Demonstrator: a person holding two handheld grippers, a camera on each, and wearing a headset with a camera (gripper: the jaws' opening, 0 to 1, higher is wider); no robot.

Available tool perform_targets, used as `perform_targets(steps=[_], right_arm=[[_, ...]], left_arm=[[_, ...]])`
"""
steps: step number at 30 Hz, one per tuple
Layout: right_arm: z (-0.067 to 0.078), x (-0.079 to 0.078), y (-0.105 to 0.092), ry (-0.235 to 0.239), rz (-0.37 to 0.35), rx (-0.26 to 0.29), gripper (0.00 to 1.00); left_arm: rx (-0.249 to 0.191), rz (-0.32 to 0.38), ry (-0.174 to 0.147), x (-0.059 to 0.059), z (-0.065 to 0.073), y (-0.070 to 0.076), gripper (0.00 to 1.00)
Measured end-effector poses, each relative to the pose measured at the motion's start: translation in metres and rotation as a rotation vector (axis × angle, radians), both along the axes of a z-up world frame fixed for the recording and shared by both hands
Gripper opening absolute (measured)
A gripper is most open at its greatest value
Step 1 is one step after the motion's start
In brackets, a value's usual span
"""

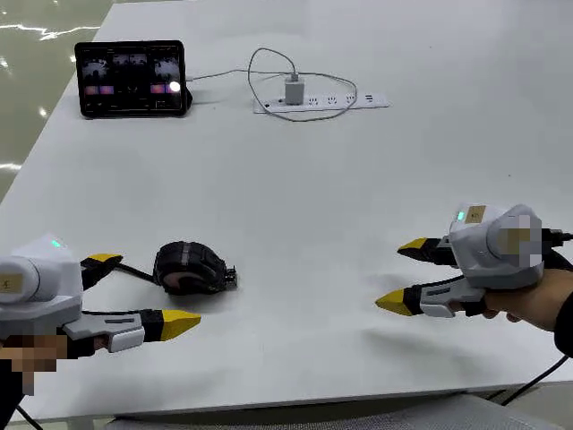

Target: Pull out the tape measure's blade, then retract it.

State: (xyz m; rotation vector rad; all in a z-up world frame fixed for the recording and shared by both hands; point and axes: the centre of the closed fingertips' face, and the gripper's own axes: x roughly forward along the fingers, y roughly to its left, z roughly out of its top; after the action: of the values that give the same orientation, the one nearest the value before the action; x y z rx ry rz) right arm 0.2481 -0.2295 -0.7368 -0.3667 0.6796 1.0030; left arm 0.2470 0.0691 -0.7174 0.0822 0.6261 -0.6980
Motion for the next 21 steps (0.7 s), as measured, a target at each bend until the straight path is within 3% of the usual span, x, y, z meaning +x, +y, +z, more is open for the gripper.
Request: perform_targets(steps=[7,14,19,21], right_arm=[[0.002,-0.005,-0.034,0.016,-0.064,0.027,0.60],[-0.002,-0.012,-0.063,0.025,-0.099,0.002,0.68],[0.003,-0.018,-0.073,0.040,-0.120,0.059,0.83],[0.006,-0.021,-0.078,0.025,-0.122,0.065,0.86]], left_arm=[[0.013,0.005,0.001,-0.005,-0.003,0.016,0.99],[0.031,0.021,-0.005,-0.002,0.000,0.032,0.99],[0.044,0.020,-0.003,-0.003,0.001,0.039,0.99],[0.054,0.017,0.002,-0.004,-0.001,0.043,0.99]])
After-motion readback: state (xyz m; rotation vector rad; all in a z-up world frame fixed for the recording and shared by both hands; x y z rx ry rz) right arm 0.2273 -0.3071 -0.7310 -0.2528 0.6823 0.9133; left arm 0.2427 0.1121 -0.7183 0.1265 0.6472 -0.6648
